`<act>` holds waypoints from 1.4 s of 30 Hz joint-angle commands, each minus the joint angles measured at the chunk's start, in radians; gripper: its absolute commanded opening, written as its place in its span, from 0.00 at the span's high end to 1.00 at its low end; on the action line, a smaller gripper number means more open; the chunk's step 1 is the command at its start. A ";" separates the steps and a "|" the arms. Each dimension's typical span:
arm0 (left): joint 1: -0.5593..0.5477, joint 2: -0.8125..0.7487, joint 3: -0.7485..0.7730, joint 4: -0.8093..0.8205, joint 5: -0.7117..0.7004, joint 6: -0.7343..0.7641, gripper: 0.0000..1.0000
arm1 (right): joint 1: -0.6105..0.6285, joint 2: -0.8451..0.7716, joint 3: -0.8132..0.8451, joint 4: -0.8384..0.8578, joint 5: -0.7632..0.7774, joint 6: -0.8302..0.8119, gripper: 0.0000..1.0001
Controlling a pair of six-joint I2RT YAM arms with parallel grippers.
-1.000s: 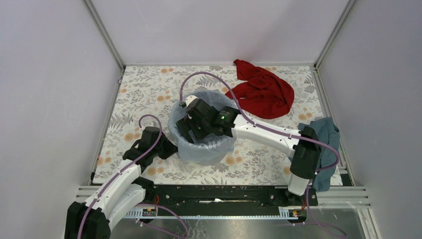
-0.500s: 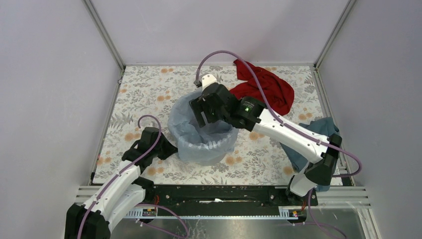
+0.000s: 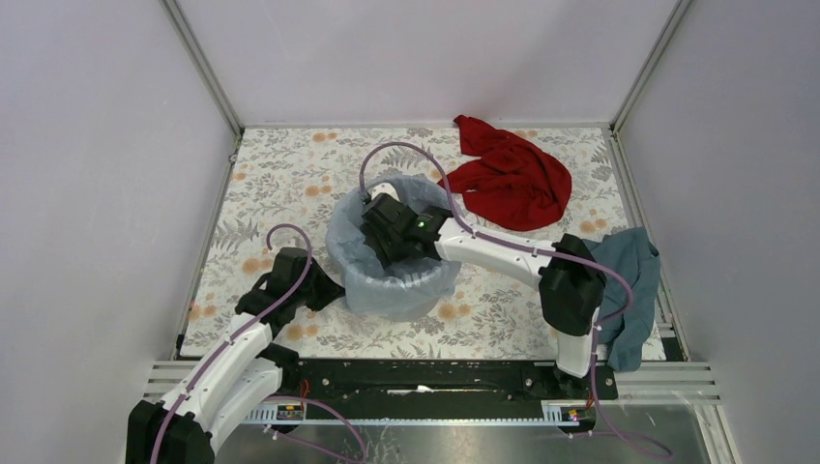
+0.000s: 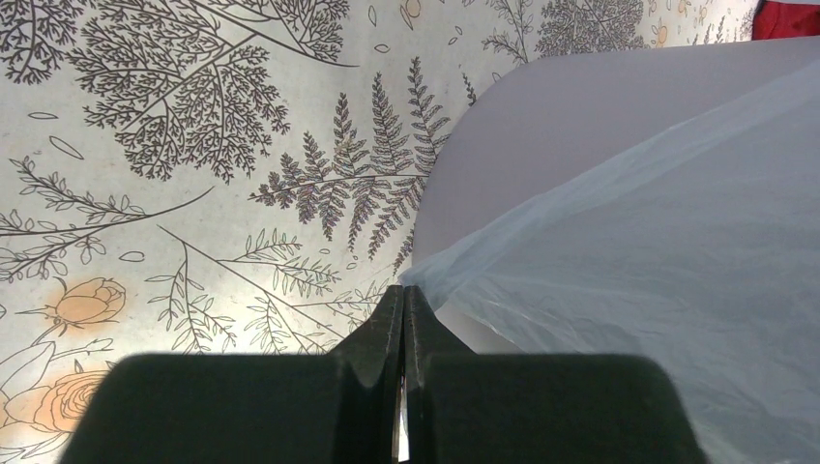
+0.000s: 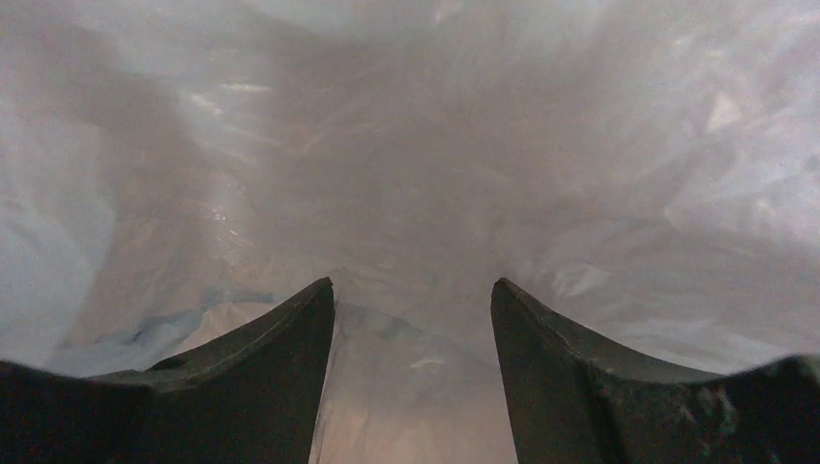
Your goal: Put the trash bags into the trash bin
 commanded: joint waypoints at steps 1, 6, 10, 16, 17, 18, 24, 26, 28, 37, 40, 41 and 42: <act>-0.003 -0.009 0.032 0.027 -0.017 -0.013 1.00 | 0.008 0.015 -0.057 0.128 -0.015 0.052 0.33; -0.003 -0.011 0.031 0.024 -0.019 -0.012 1.00 | 0.008 0.069 -0.094 0.192 -0.021 0.046 0.27; -0.003 -0.035 0.030 -0.005 -0.054 -0.020 1.00 | 0.007 0.096 -0.110 0.238 -0.053 0.028 0.14; -0.003 -0.081 0.031 -0.031 -0.092 -0.038 1.00 | -0.011 0.133 -0.118 0.267 -0.139 0.026 0.04; -0.002 -0.082 0.031 -0.030 -0.092 -0.039 1.00 | -0.012 0.137 -0.108 0.255 -0.134 0.021 0.03; -0.003 -0.079 0.031 -0.029 -0.092 -0.038 1.00 | -0.011 0.136 -0.094 0.225 -0.126 0.016 0.03; -0.002 -0.034 0.016 0.009 -0.064 -0.032 1.00 | -0.011 0.046 0.019 0.089 -0.092 -0.016 0.00; -0.002 -0.025 0.012 0.022 -0.060 -0.035 1.00 | -0.011 0.001 0.046 0.055 -0.080 -0.023 0.00; -0.002 -0.024 0.013 0.025 -0.061 -0.035 1.00 | -0.012 -0.038 0.061 0.026 -0.072 -0.029 0.00; -0.002 -0.031 0.017 0.022 -0.068 -0.031 1.00 | -0.014 -0.095 0.051 -0.030 -0.039 -0.043 0.01; -0.002 -0.037 0.025 0.018 -0.066 -0.031 1.00 | -0.014 -0.067 0.034 -0.029 -0.052 -0.043 0.02; -0.001 -0.038 0.029 0.016 -0.065 -0.029 1.00 | -0.014 -0.045 0.030 -0.028 -0.059 -0.040 0.01; -0.002 -0.039 0.033 0.013 -0.065 -0.028 1.00 | -0.013 -0.029 0.026 -0.024 -0.062 -0.036 0.01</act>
